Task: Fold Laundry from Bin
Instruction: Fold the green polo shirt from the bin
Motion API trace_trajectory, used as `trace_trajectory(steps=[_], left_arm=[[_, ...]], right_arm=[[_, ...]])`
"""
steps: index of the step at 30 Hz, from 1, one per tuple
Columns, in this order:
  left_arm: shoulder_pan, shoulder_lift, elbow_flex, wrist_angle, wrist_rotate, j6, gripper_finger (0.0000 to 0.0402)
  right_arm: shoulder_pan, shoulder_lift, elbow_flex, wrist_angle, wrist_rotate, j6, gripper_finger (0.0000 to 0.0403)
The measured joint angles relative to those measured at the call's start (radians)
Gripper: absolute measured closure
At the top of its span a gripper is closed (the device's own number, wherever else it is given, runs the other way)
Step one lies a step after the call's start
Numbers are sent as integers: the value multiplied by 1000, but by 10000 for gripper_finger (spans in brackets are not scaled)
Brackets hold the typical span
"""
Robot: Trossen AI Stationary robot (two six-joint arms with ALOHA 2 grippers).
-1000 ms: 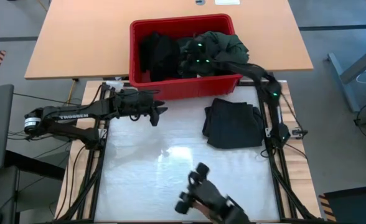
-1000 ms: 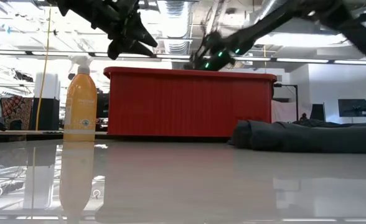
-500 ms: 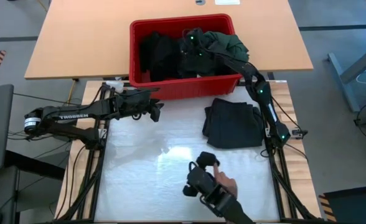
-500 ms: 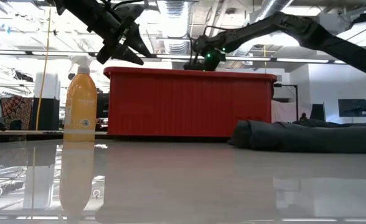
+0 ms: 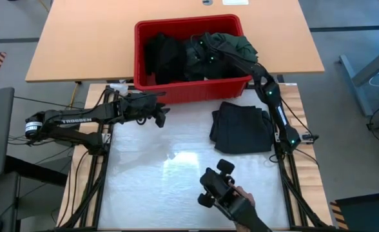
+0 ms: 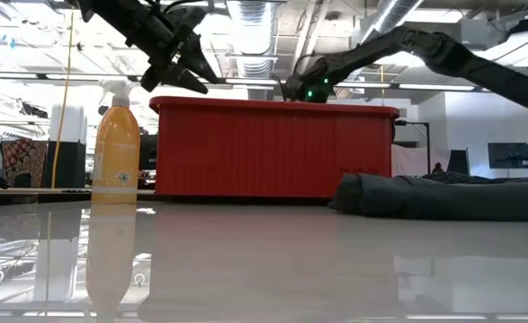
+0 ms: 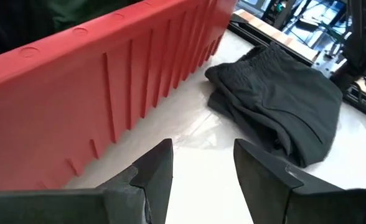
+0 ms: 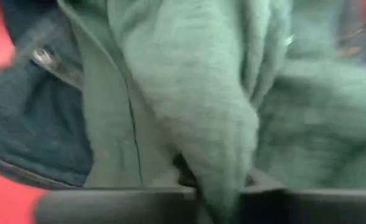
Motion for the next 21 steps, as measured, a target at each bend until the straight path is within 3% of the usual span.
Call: trace_trajectory(steps=[10, 16, 21], left_arm=[[-35, 0, 0, -7, 63, 40, 244], [-59, 0, 0, -16, 75, 104, 244], [-61, 0, 0, -16, 162, 159, 244]], right_arm=[[29, -392, 4, 302, -26, 24, 378], [75, -654, 5, 570, -282, 179, 378], [172, -804, 5, 652, -456, 361, 378]])
